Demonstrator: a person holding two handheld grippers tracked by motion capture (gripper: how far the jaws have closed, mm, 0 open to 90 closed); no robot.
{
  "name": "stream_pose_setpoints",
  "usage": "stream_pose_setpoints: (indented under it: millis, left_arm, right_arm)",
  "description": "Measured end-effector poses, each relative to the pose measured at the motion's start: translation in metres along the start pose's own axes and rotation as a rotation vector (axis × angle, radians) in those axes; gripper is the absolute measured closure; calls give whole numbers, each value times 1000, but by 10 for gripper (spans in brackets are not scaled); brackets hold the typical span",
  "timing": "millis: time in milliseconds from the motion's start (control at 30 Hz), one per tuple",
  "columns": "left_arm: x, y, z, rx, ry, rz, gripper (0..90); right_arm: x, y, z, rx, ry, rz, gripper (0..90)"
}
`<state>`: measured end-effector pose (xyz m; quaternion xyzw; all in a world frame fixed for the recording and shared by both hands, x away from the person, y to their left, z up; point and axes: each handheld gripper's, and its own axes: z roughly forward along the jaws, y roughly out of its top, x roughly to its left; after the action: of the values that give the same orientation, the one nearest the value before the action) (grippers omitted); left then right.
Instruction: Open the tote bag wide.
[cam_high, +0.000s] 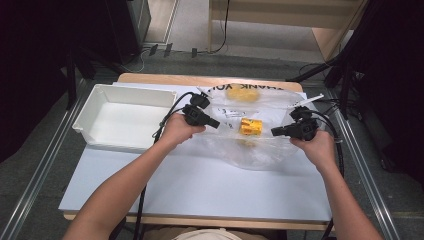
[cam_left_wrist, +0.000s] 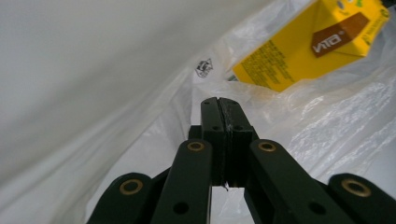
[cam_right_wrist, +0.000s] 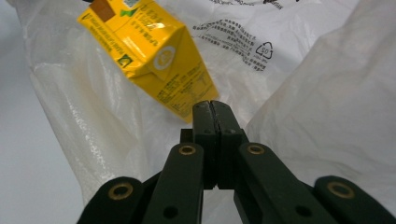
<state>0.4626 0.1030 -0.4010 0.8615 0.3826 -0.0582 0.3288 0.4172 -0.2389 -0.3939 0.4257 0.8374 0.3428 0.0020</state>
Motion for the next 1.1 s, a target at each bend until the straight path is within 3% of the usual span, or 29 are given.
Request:
stream_pose_setpoints:
  millis: [133, 400, 433, 500, 633, 1100]
  left_arm:
    - [4, 0, 6, -11, 25, -3, 900]
    - [15, 0, 20, -4, 2, -47, 900]
    - [19, -1, 22, -18, -19, -68, 900]
    - [21, -1, 23, -26, -23, -74, 900]
    - [22, -2, 25, -23, 7, -61, 900]
    - [33, -6, 39, -23, 58, -107, 900]
  right_arm:
    - [-6, -4, 5, -27, 4, 25, 900]
    - [-15, -11, 14, -50, -19, 45, 900]
    - [-18, -13, 15, -56, -17, 53, 900]
    - [-20, -16, 17, -51, -25, 60, 900]
    - [-23, -20, 19, -61, -35, 77, 900]
    - [-34, -33, 40, -68, -86, 126, 900]
